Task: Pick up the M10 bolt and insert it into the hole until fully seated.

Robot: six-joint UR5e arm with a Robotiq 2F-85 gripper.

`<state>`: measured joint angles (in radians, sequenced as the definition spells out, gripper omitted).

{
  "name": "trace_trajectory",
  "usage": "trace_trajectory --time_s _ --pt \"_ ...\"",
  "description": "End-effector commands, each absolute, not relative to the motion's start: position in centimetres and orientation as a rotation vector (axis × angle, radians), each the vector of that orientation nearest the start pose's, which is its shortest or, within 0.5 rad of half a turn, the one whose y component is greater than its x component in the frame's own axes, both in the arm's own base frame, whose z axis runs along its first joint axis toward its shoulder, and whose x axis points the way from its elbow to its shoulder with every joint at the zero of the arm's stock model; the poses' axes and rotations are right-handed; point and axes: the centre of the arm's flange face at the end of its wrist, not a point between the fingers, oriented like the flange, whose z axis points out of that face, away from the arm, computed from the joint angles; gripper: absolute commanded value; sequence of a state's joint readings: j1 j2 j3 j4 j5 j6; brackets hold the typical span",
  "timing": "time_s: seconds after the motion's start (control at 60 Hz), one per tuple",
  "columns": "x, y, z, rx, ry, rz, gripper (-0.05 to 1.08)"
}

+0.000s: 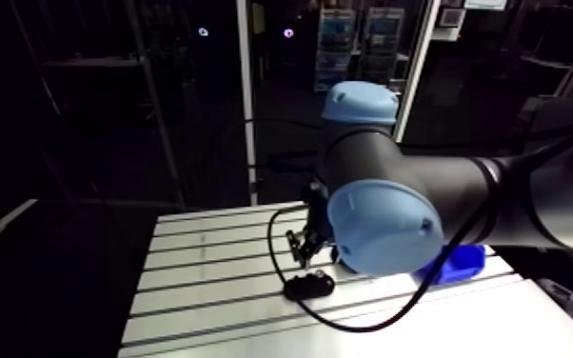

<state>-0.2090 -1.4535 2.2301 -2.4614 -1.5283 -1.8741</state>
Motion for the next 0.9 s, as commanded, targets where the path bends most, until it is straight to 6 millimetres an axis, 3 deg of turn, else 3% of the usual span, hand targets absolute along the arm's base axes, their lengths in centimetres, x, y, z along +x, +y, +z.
trace_trajectory --time_s 0.017,0.9 --pt "-45.5 -4.4 21.6 -0.157 3.245 -0.025 0.37" --pt "-46.0 -4.3 20.5 -0.152 3.222 -0.032 0.40"
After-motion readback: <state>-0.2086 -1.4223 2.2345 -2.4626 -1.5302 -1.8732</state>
